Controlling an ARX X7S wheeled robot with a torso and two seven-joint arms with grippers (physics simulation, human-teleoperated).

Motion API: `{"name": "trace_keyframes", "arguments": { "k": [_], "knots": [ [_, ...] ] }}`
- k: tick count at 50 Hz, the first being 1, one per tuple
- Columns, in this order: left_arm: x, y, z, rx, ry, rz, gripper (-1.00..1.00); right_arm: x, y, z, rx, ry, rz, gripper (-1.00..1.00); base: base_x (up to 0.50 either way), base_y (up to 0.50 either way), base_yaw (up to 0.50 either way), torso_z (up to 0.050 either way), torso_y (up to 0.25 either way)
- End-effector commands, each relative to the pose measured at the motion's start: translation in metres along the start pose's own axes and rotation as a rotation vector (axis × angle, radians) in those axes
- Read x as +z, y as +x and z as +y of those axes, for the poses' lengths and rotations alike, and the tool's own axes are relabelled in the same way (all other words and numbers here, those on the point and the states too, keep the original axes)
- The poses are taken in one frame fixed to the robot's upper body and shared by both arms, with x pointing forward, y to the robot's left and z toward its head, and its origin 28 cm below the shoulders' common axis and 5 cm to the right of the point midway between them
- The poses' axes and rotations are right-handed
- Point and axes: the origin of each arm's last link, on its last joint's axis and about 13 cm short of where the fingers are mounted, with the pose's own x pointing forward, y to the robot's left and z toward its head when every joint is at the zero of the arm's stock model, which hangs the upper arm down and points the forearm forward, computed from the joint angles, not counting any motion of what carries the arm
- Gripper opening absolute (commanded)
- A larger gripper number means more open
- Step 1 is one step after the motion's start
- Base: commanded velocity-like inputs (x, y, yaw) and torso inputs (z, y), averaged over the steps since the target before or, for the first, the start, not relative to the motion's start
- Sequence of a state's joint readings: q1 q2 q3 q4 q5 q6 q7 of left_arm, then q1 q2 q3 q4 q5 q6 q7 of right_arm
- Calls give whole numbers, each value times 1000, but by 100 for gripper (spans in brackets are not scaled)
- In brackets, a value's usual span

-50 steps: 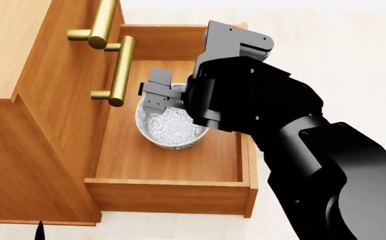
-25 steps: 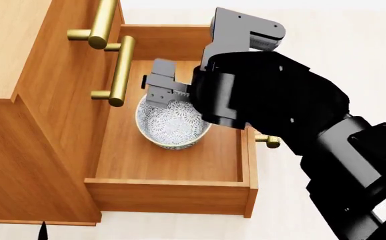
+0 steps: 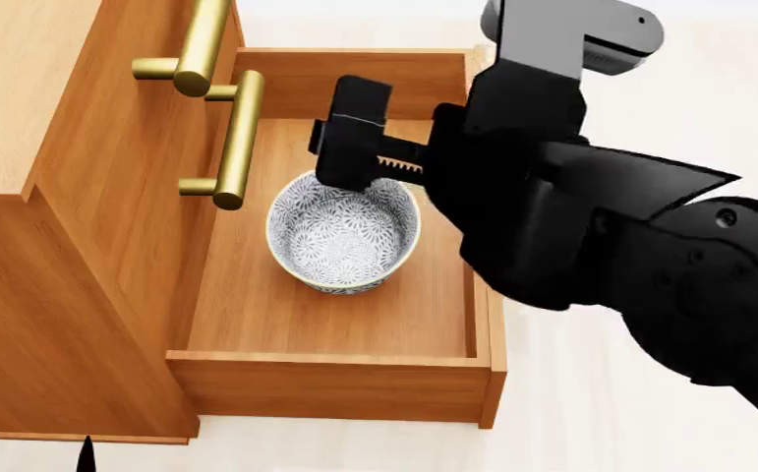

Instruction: Put the bowl in the bottom drawer of the cabinet and close it.

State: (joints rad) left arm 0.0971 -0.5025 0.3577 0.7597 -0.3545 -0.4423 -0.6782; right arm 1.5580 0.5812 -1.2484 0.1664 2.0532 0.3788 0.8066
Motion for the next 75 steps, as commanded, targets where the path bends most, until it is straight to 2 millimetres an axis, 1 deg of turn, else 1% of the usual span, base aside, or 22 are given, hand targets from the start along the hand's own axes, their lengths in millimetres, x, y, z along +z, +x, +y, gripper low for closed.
{"name": "trace_keyframes", "arguments": {
  "k": [1, 6, 10, 11, 12, 16, 18, 19, 21, 23, 24, 31, 33, 34, 40, 41, 43, 46, 51, 54, 59, 75],
  "knots": [
    [4, 2, 0, -15, -33, -21, 100, -8, -34, -11, 30, 12, -151, 100, 0, 0, 0, 0, 0],
    [4, 2, 4, 4, -34, -22, 100, -28, -37, -26, 58, 78, -179, 100, 0, 0, 0, 0, 0],
    [4, 3, 3, 5, -33, -23, 100, -41, -41, -34, 23, 92, -214, 100, 0, 0, 0, 0, 0],
    [4, 3, 4, 5, -31, -23, 100, -43, -43, -35, 13, 90, -268, 100, 0, 0, 0, 0, 0],
    [3, 3, 4, 7, -31, -22, 100, -50, -48, -35, 19, 30, -275, 100, 0, 0, 0, 0, 0],
    [4, 3, 6, 13, -34, -25, 100, -57, -57, -38, -3, 69, -382, 100, 0, 0, 0, 0, 0],
    [4, 3, 5, 12, -34, -26, 100, -62, -61, -41, -24, 26, -448, 100, 0, 0, 0, 0, 0],
    [4, 2, 5, 11, -32, -26, 100, -68, -64, -43, -50, -73, -546, 100, 0, 0, 0, 0, 0],
    [4, 2, 5, 10, -33, -26, 100, -77, -65, -48, -39, -15, -525, 100, 0, 0, 0, 0, 0],
    [4, 2, 5, 8, -32, -26, 100, -83, -66, -50, -56, -59, -568, 100, 0, 0, 0, 0, 0],
    [3, 2, 4, 6, -31, -25, 100, -89, -68, -52, -33, -55, -596, 100, 0, 0, 0, 0, 0],
    [3, 2, 4, 4, -28, -24, 100, -105, -76, -58, -8, -55, -751, 100, 0, 0, 0, 0, 0],
    [3, 2, 4, 5, -28, -23, 100, -108, -77, -59, -25, -99, -753, 100, 0, 0, 0, 0, 0],
    [3, 2, 4, 3, -28, -24, 100, -113, -75, -62, -53, -164, -780, 100, 0, 0, 0, 0, 0],
    [3, 2, 3, 0, -26, -24, 100, -134, -70, -70, -106, -188, -769, 100, 0, 0, 0, 0, 0],
    [3, 2, 3, 1, -29, -23, 100, -137, -69, -72, -70, -204, -810, 100, 0, 0, 0, 0, 0],
    [3, 1, 3, 0, -28, -23, 100, -144, -66, -75, -132, -315, -809, 100, 0, 0, 0, 0, 0],
    [3, 1, 3, -1, -28, -22, 100, -151, -64, -76, -156, -392, -824, 100, 0, 0, 0, 0, 0],
    [2, 2, 2, -2, -29, -22, 100, -166, -58, -81, -177, -439, -806, 100, 0, 0, 0, 0, 0],
    [1, 2, 2, -1, -30, -20, 100, -175, -54, -86, -252, -500, -877, 100, 0, 0, 0, 0, 0],
    [2, 2, 2, -3, -29, -21, 100, -186, -51, -93, -285, -465, -854, 100, 0, 0, 0, 0, 0],
    [1, 2, 1, -7, -25, -22, 100, -197, -53, -101, -307, -433, -836, 100, 0, 0, 0, 0, 0]
  ]
}}
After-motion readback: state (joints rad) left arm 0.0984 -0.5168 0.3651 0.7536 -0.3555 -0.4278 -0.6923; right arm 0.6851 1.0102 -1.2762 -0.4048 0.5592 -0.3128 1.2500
